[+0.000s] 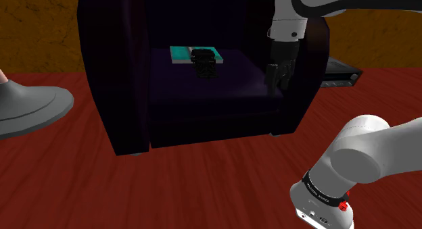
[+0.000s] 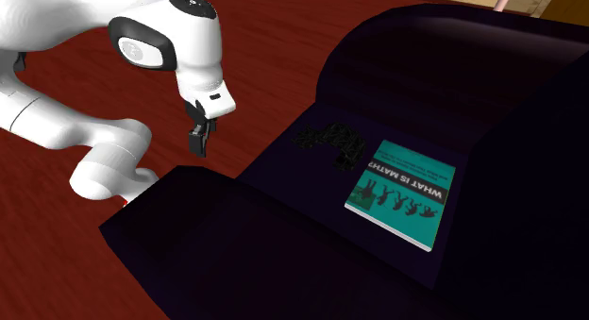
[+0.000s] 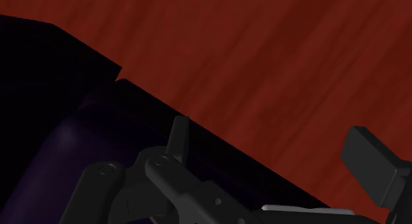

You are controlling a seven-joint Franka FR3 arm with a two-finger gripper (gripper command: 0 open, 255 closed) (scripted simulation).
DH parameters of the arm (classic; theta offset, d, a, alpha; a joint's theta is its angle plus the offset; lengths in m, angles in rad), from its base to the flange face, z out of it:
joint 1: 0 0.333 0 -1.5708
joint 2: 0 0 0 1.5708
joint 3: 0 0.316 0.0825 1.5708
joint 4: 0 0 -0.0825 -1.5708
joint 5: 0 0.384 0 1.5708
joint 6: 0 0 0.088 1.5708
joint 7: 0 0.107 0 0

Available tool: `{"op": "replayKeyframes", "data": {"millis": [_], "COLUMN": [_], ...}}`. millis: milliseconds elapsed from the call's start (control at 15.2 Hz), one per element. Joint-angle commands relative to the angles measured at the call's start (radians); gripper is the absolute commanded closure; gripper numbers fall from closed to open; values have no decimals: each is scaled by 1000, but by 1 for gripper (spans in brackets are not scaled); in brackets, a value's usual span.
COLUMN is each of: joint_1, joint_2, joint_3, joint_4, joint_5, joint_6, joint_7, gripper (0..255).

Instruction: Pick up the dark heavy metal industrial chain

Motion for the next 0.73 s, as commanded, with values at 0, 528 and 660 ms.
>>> {"op": "replayKeyframes", "data": {"millis": [0,528,660], "joint_1": [0,-3,-4], "joint_2": [0,369,458], "joint_3": [0,27,31], "joint_4": [0,304,392], "joint_5": [0,57,67], "joint_6": [0,18,8], "joint_7": [0,72,91], "gripper": [0,0,0]}}
